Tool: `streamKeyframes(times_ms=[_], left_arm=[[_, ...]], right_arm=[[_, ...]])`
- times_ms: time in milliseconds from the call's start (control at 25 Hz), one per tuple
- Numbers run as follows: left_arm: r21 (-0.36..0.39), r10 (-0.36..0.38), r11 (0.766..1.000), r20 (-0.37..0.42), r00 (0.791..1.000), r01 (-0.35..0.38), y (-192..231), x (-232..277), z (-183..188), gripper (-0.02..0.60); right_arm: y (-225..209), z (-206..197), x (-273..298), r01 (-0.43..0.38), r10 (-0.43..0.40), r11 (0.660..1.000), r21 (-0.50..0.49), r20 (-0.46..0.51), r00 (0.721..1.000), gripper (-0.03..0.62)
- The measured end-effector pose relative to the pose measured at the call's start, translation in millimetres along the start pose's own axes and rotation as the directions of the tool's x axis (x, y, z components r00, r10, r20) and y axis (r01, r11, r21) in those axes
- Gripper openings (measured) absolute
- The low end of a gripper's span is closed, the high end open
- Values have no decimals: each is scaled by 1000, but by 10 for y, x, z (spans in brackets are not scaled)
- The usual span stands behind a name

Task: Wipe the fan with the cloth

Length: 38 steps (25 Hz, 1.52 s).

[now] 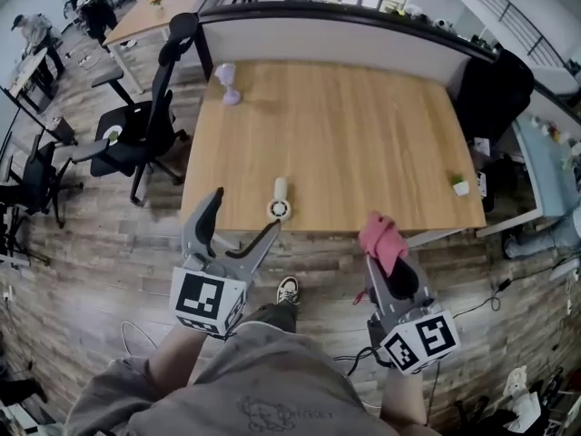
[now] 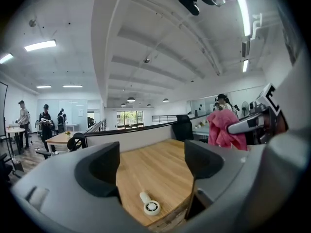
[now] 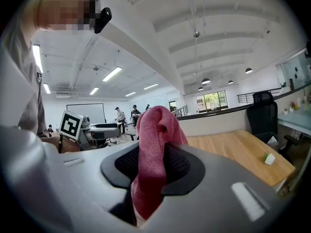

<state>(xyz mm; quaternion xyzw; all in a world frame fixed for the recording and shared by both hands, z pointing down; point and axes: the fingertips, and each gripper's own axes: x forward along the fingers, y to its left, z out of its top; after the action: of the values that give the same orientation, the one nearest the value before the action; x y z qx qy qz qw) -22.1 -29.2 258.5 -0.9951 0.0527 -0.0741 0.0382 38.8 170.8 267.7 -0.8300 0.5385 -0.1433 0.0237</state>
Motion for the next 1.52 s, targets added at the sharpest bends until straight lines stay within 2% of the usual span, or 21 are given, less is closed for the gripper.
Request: streamKeyframes(times_ms=[160,320,480,760,1000,1280,1400,1520], left_arm=[[-20,-13,1000,-23,1000,13,232,395,-52,416],[-55,-21,998,7,1000,21,435,652,-27,417],[-42,2,999,-6,1000,-2,648,804,-64,416],[-34,100,994,-14,995,-100,958,877,-65,416],[-32,180,983,-27,983,-181,1014,937,-2,416],[-44,315,948,-11,949,-315,853,1053,188,416],[-48,365,929,-56,929,-368,686,1094,180,416],[-47,416,907,-63,907,-419,575,1112,187,416]], right_arm=[[-167,128,463,-16,16,1000,-10,-25,1000,114],[-304,234,877,-31,30,999,-24,-41,999,114],[-372,331,1234,-62,60,997,-41,-49,997,114],[-510,455,1666,-141,137,988,-67,-59,989,114],[-686,574,1885,-221,216,971,-86,-69,974,114],[-966,720,2155,-387,377,917,-101,-103,921,114],[-1080,709,2218,-453,439,886,-100,-132,889,114],[-1184,691,2276,-509,492,855,-97,-156,856,114]])
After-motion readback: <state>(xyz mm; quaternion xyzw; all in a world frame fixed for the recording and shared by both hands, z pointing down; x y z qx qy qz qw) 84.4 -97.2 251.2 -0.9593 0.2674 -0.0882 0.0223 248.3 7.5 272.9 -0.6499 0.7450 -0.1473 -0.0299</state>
